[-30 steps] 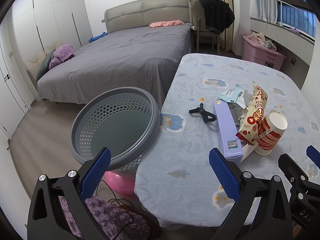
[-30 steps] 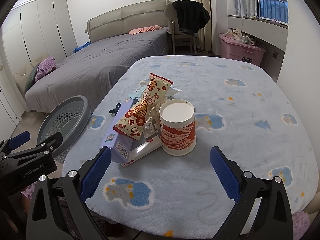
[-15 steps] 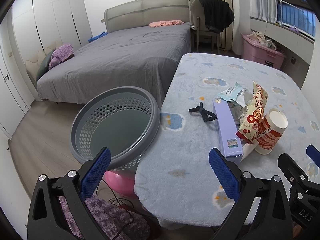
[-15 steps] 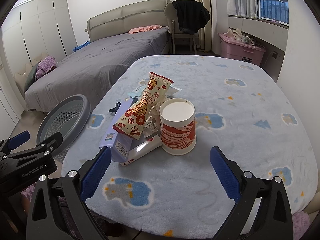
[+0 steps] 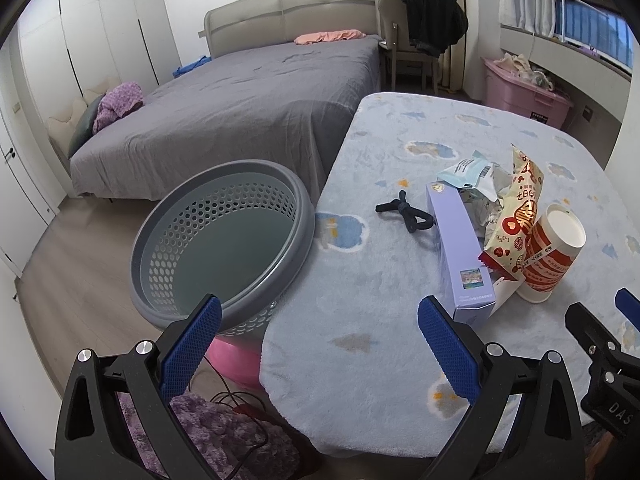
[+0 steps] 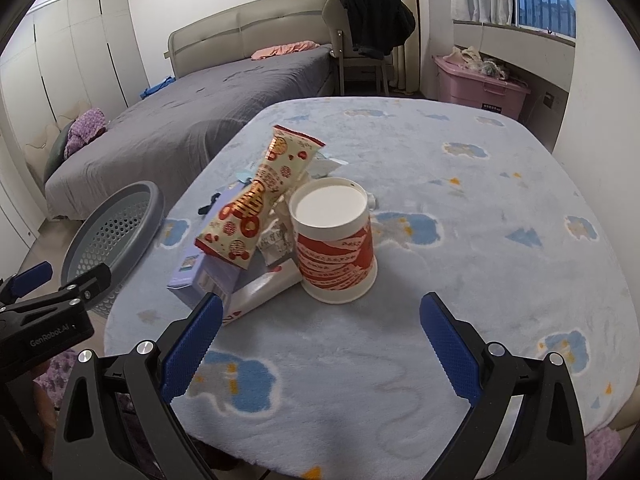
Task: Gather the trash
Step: 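Close the right gripper around the white-and-red paper cup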
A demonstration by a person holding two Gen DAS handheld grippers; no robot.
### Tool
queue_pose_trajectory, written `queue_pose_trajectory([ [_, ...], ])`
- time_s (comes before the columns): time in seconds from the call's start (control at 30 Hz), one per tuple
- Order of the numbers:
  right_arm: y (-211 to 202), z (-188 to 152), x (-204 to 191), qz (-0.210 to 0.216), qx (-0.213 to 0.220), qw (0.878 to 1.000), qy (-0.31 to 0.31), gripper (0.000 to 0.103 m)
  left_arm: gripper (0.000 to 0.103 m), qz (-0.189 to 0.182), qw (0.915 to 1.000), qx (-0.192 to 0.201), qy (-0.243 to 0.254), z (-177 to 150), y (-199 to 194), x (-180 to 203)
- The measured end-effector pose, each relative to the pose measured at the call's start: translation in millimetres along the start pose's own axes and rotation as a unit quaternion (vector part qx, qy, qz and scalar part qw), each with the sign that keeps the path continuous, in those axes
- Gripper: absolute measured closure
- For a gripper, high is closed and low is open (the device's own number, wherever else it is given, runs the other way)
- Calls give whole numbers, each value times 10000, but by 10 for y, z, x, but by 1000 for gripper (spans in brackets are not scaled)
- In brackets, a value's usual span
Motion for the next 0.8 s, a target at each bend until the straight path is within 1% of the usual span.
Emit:
queue_pose_trajectory([
  [0.13, 78, 48, 110, -29, 46, 10000, 33, 9, 6, -13, 10000, -33, -7, 41, 84, 2],
  [0.23, 178, 112, 163, 77, -2, 9999, 76, 9, 6, -31, 10000, -45, -39, 73, 138, 1],
  [0.4, 340, 219, 176, 57, -8, 10000, 52, 9, 6, -39, 9999, -49, -82, 136, 203, 10],
  [0.53, 475, 292, 181, 115, -71, 9999, 66, 9, 6, -81, 9999, -87, -89, 122, 244, 17],
  [0.8, 663, 356, 208, 47, -168, 9998, 111, 9, 6, -98, 9998, -134, -109, 120, 303, 1],
])
Point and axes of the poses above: each gripper's, at about its wrist camera, not at the fingertips, and y roughly the way its jaws point, x to its right, z to its top, the point moved 1 cm from there along y, roughly the way its jaws point, and after that the axes turned 3 degrees about z, right-handed, at the moved point
